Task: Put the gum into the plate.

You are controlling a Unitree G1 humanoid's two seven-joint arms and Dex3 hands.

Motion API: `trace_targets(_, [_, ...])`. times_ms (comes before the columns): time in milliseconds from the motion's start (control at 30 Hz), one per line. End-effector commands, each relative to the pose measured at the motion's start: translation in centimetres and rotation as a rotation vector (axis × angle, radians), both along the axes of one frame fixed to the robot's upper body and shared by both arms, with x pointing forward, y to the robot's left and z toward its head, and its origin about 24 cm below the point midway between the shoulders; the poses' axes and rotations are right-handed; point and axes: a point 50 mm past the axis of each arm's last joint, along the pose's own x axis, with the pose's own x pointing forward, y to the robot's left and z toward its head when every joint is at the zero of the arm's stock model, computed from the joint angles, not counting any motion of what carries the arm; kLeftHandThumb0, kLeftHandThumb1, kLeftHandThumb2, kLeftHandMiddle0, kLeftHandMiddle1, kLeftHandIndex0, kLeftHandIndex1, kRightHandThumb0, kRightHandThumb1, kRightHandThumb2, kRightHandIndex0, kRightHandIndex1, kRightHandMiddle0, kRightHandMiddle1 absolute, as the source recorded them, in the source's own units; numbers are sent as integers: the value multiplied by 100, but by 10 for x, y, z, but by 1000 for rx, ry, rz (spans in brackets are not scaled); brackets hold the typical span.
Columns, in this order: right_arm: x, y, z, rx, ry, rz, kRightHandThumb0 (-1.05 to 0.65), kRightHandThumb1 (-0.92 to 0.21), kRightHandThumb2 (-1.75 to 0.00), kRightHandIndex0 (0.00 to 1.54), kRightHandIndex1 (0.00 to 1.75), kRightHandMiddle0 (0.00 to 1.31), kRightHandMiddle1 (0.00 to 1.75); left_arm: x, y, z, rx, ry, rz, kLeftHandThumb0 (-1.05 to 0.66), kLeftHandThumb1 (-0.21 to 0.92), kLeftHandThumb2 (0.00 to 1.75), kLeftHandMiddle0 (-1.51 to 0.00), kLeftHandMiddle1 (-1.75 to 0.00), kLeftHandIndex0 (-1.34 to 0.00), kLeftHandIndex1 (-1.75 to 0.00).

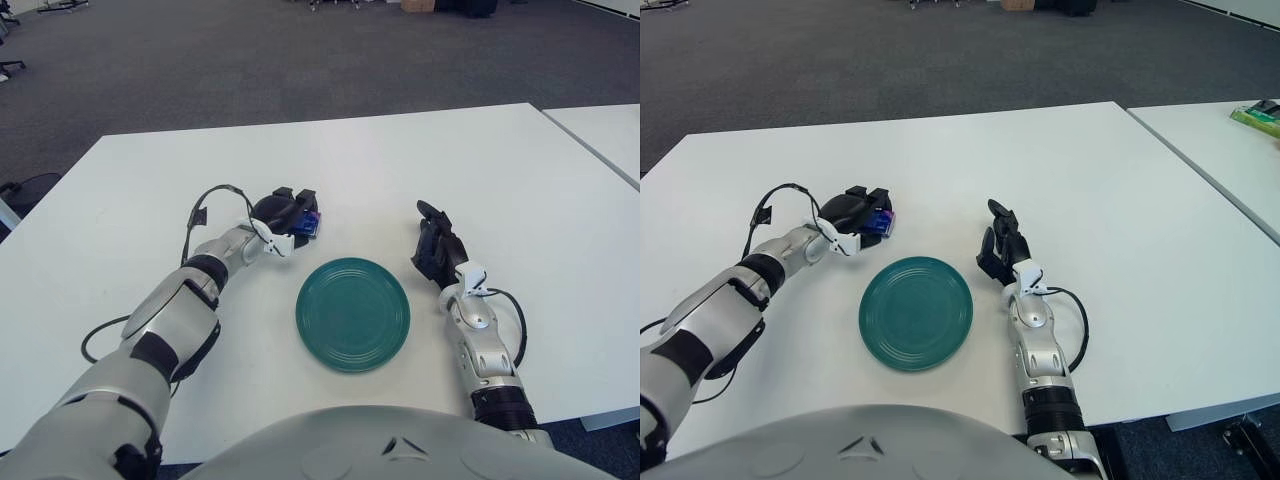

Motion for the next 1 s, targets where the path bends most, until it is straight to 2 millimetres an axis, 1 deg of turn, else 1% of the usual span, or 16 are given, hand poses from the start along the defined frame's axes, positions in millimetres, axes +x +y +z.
trace_targets(0, [-19, -3, -32, 11, 195, -31, -60, -92, -99, 12, 0, 0, 45, -6, 19, -3, -21, 31, 28, -43, 44, 116, -102, -175, -51, -175])
trace_targets(133, [-19, -3, -32, 12, 195, -31, -60, -92, -99, 13, 0, 0, 45, 5, 24, 26, -90, -68, -6, -43, 44, 116, -104, -175, -51, -175])
trace_targets(167, [-19, -4, -32, 12, 194, -31, -60, -92, -99, 13, 0, 0, 45, 7, 24, 36, -106, -107, -24, -43, 44, 116, -105, -175, -51, -175])
trace_targets(300, [-19, -4, -33, 12, 193, -37, -60, -92, -99, 13, 0, 0, 45, 6, 23, 71, -153, -252, -78, -43, 43, 117, -107, -175, -52, -175])
trace_targets(333, [-19, -4, -33, 11, 193, -39, -60, -92, -99, 13, 0, 0, 46, 5, 23, 77, -159, -279, -82, -43, 41, 119, -107, -175, -53, -175])
trace_targets(467, [-19, -4, -35, 6, 197, -46, -61, -92, -99, 13, 0, 0, 46, 0, 22, 87, -179, -359, -77, -45, 37, 125, -107, -175, -56, -175])
trace_targets(600, [-19, -4, -37, 2, 198, -47, -61, -92, -98, 13, 0, 0, 46, -10, 15, 103, -240, -456, -102, -47, 31, 132, -107, -175, -61, -175])
trace_targets(700, [-19, -4, -38, 4, 199, -49, -61, -92, -97, 13, 0, 0, 48, -28, -5, 118, -353, -499, -167, -48, 28, 136, -108, -175, -63, -175])
trace_targets(867, [-20, -4, -39, 7, 198, -50, -60, -92, -96, 13, 0, 0, 50, -45, -20, 126, -420, -468, -244, -49, 26, 138, -109, -175, -65, -175])
trace_targets(967, [-20, -3, -40, 16, 194, -52, -60, -92, -96, 13, 0, 0, 50, -55, -27, 122, -431, -374, -333, -49, 25, 139, -110, -175, -66, -175])
